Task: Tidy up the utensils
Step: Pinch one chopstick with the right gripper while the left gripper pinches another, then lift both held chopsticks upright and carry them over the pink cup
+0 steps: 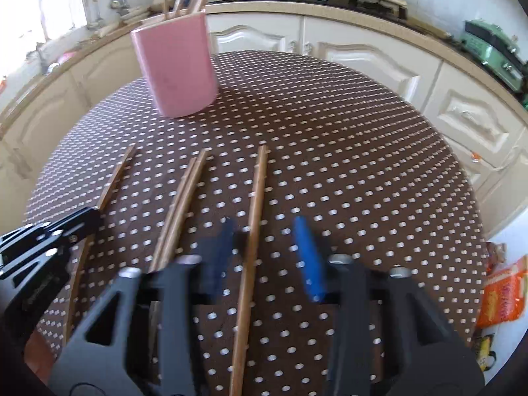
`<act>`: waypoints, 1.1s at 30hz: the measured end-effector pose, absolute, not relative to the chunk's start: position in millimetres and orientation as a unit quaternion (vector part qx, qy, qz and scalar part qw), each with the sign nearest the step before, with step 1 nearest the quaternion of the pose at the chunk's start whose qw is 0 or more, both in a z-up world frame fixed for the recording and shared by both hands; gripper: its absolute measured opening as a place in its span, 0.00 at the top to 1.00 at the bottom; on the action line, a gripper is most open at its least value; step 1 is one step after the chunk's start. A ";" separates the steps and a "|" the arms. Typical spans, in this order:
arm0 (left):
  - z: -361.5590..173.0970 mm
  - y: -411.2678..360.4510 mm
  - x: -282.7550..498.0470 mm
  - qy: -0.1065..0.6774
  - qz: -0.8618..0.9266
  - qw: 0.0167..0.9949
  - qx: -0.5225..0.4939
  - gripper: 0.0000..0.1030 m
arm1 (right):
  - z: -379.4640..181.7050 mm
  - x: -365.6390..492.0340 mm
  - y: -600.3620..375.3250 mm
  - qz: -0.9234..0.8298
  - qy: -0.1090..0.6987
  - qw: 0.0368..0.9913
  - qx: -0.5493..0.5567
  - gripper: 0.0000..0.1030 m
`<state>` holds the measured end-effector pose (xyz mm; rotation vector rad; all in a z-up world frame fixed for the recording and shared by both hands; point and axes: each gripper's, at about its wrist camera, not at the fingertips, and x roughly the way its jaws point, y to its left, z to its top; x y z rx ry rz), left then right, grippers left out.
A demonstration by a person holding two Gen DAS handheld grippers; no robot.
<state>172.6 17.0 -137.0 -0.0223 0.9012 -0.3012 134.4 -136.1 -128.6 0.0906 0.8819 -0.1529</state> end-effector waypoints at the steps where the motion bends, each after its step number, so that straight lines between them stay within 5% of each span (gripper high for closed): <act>1: -137.0 18.7 172.0 0.434 -0.147 0.889 -0.011 0.94 | -128.7 134.4 -136.1 -0.071 0.426 0.901 0.044 0.84; 4: -136.1 21.2 169.0 0.431 -0.148 0.890 -0.001 0.94 | -128.7 132.6 -142.3 -0.064 0.423 0.902 0.060 0.94; 21: -92.4 8.2 147.2 0.350 -0.188 0.917 0.001 0.94 | -83.7 104.7 -181.2 -0.035 0.327 0.931 0.159 0.94; 30: -105.5 3.8 157.1 0.379 -0.183 0.907 0.015 0.92 | -79.9 107.4 -186.5 -0.038 0.329 0.930 0.159 0.94; 33: -108.1 1.7 158.8 0.384 -0.191 0.903 0.015 0.73 | -89.3 102.3 -182.1 -0.037 0.338 0.926 0.165 0.94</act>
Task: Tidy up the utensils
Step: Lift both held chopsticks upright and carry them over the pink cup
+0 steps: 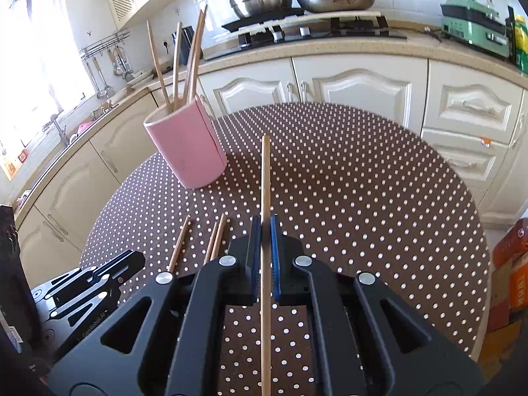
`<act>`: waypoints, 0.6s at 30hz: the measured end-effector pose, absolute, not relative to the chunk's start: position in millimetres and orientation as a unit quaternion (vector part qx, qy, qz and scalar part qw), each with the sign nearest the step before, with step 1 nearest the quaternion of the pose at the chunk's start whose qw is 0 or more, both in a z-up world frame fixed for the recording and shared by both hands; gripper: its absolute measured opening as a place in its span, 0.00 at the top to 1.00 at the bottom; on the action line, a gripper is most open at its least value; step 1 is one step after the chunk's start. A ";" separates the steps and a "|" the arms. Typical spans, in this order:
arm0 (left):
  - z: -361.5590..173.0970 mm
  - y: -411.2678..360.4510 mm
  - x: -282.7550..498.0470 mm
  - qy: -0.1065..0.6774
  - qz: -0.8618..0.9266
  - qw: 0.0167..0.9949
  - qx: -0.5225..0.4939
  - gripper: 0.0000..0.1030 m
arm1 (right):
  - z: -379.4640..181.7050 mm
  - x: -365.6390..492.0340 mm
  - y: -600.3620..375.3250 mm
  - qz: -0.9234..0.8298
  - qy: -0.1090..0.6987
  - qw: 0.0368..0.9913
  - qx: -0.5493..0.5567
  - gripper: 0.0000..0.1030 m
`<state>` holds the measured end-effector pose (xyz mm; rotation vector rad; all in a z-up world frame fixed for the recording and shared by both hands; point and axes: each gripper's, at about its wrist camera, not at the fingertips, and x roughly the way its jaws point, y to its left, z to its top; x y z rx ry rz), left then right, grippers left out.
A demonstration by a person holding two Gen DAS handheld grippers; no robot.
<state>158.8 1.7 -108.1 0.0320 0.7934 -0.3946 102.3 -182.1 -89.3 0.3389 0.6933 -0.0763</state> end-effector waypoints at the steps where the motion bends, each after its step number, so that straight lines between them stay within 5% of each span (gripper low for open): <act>1: -108.1 0.2 158.8 0.383 -0.196 0.903 0.017 0.70 | -91.7 103.3 -183.1 -0.038 0.341 0.924 0.166 0.94; 15: -129.3 -31.6 186.6 0.428 -0.146 0.889 0.071 0.68 | -119.6 114.9 -185.6 -0.015 0.373 0.908 0.189 0.94; 17: -129.2 -35.9 191.0 0.421 -0.132 0.894 0.078 0.92 | -121.7 117.3 -186.2 -0.011 0.374 0.908 0.190 0.94; 18: -128.6 -35.7 193.3 0.424 -0.134 0.893 0.073 0.93 | -122.8 118.2 -186.8 -0.010 0.374 0.908 0.192 0.94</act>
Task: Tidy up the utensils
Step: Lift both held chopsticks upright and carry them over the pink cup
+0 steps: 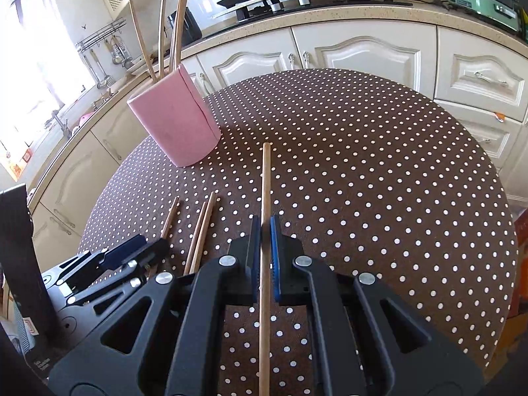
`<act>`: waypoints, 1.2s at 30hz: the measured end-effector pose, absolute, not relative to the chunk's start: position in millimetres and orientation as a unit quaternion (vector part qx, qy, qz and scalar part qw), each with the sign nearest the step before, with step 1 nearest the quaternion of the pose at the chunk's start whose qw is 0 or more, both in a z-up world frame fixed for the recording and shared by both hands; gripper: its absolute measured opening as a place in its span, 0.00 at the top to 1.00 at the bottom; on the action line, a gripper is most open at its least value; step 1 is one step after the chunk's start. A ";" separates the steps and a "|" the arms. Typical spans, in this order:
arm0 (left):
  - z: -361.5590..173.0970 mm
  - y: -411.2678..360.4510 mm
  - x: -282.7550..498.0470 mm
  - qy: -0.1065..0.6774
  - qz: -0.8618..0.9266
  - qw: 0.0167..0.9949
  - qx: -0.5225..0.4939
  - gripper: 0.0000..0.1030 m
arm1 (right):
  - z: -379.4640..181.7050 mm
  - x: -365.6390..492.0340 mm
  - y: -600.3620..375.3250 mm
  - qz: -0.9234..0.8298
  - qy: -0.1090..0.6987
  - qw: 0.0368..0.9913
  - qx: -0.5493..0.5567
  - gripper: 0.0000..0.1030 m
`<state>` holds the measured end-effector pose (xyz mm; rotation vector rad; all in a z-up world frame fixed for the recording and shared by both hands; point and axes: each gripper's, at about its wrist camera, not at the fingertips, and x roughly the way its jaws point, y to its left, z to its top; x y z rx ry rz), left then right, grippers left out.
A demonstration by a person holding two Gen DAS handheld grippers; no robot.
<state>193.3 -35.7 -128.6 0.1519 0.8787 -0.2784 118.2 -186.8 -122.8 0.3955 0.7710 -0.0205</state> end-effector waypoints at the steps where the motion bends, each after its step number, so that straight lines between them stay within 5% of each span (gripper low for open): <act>1: -127.7 -35.9 196.1 0.426 -0.142 0.891 0.064 0.94 | -124.0 119.4 -187.8 -0.009 0.374 0.907 0.194 0.94; 36: 3.2 -12.6 209.1 0.241 -0.190 0.951 -0.044 0.94 | -16.0 158.9 -182.3 0.045 0.218 0.949 0.225 0.94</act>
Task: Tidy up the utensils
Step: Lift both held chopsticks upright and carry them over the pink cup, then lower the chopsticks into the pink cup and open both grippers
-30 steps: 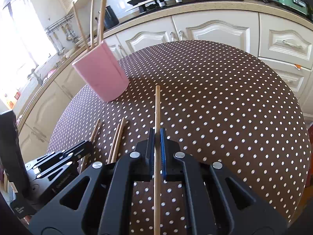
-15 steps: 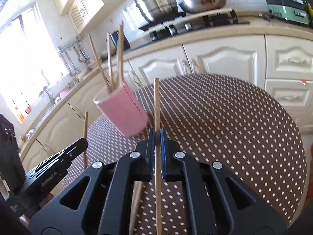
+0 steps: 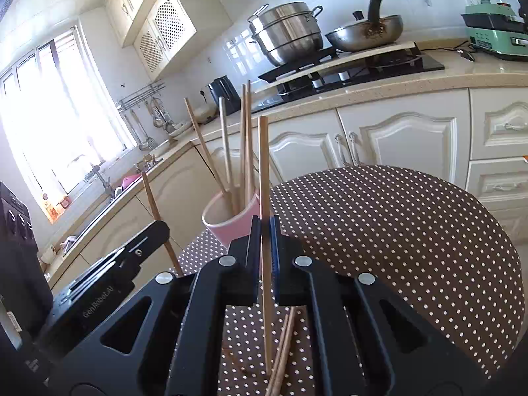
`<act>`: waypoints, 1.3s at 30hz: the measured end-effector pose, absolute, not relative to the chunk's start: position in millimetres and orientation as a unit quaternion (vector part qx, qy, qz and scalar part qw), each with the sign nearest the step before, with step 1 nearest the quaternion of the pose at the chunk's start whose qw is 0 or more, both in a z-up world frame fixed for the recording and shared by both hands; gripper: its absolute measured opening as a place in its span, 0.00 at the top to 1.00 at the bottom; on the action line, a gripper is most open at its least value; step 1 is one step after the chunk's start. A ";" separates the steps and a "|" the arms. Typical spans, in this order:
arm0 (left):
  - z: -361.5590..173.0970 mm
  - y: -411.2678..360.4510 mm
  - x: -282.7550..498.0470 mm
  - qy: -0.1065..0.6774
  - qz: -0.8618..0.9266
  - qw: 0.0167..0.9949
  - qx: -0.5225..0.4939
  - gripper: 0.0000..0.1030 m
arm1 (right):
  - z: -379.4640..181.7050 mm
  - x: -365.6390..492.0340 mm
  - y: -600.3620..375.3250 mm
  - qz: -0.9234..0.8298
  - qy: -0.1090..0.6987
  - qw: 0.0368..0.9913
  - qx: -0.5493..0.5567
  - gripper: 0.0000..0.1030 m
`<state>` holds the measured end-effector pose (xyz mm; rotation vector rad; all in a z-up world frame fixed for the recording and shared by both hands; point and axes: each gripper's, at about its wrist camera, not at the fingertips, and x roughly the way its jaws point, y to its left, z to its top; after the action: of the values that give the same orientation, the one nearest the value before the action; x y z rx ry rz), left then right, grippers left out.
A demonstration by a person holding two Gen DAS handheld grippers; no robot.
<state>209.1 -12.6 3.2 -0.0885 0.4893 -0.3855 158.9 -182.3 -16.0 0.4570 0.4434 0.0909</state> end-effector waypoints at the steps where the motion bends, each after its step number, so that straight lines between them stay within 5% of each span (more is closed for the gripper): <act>1: 6.0 -12.5 210.4 0.238 -0.189 0.951 -0.045 0.94 | -13.3 159.4 -180.6 0.045 0.214 0.950 0.221 0.94; 25: 121.7 17.2 233.9 0.110 -0.141 0.982 -0.060 0.94 | 91.3 180.4 -191.6 0.040 0.110 0.975 0.188 0.94; 39: 103.5 0.7 278.0 0.122 -0.151 0.977 -0.093 0.94 | 74.2 234.4 -182.4 0.043 0.121 0.972 0.199 0.94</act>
<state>278.0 0.7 103.5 -0.1866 0.2453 -0.3041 234.4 -182.4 74.2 0.4016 0.2453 0.0872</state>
